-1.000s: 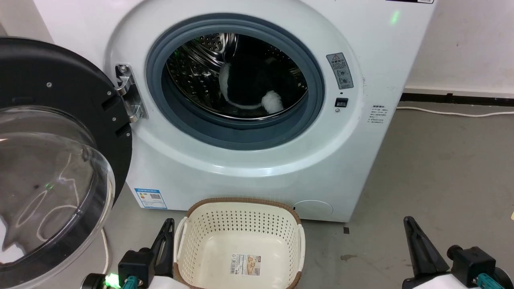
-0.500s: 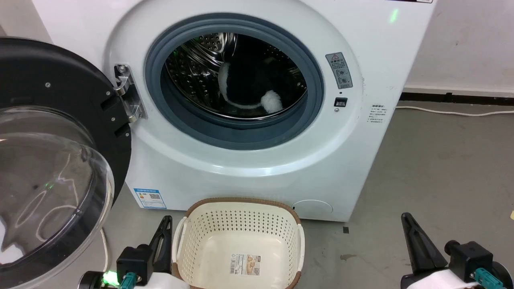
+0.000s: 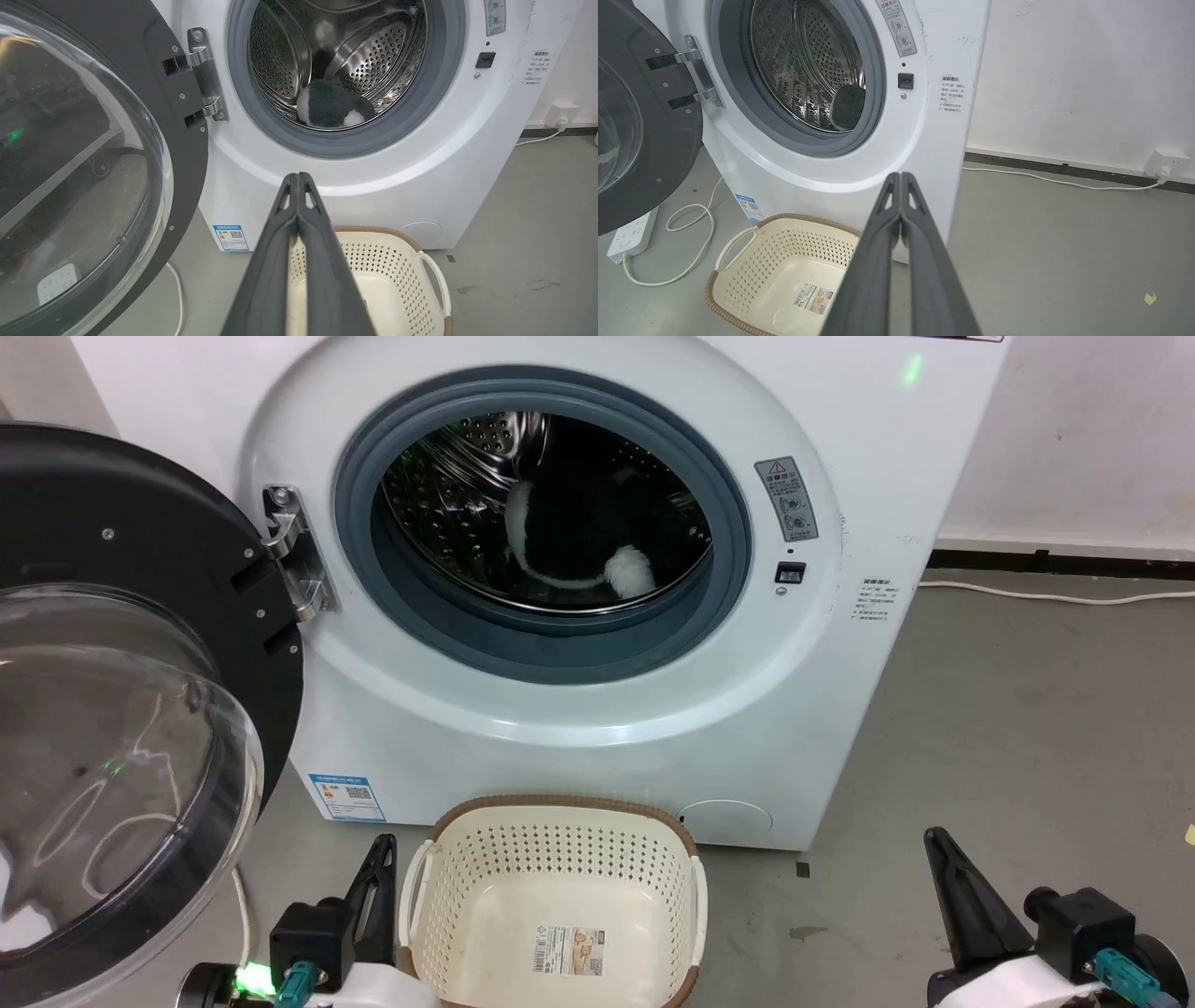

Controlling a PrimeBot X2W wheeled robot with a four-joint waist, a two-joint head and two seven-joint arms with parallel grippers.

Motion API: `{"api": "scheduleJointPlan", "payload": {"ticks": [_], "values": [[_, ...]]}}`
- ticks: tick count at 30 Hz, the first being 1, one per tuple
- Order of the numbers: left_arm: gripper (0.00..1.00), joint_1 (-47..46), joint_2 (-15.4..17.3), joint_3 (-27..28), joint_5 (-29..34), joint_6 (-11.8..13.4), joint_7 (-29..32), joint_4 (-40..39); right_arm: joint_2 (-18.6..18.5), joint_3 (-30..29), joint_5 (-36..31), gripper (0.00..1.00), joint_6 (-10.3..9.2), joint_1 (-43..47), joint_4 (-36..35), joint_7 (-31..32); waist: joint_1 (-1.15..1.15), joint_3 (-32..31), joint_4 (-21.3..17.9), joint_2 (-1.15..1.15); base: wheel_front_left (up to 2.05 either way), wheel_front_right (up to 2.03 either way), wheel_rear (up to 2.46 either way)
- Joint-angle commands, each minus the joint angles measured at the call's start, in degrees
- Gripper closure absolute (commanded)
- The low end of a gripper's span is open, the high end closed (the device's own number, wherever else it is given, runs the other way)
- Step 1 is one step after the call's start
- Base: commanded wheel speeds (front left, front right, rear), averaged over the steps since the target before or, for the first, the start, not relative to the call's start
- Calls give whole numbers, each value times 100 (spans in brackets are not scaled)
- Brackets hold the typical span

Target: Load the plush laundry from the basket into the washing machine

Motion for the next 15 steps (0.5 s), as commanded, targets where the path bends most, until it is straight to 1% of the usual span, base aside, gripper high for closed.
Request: {"api": "scheduleJointPlan", "payload": {"ticks": [1, 15], "values": [[100, -96, -12, 38, 40, -21, 33, -57, -1, 11, -46, 100, -3, -88, -49, 24, 0, 1, -1, 0, 0, 0, 0], [100, -120, -48, 123, 115, -35, 185, -152, -2, 35, -113, 100, -3, -133, -115, 176, 0, 7, -14, 0, 0, 0, 0]]}}
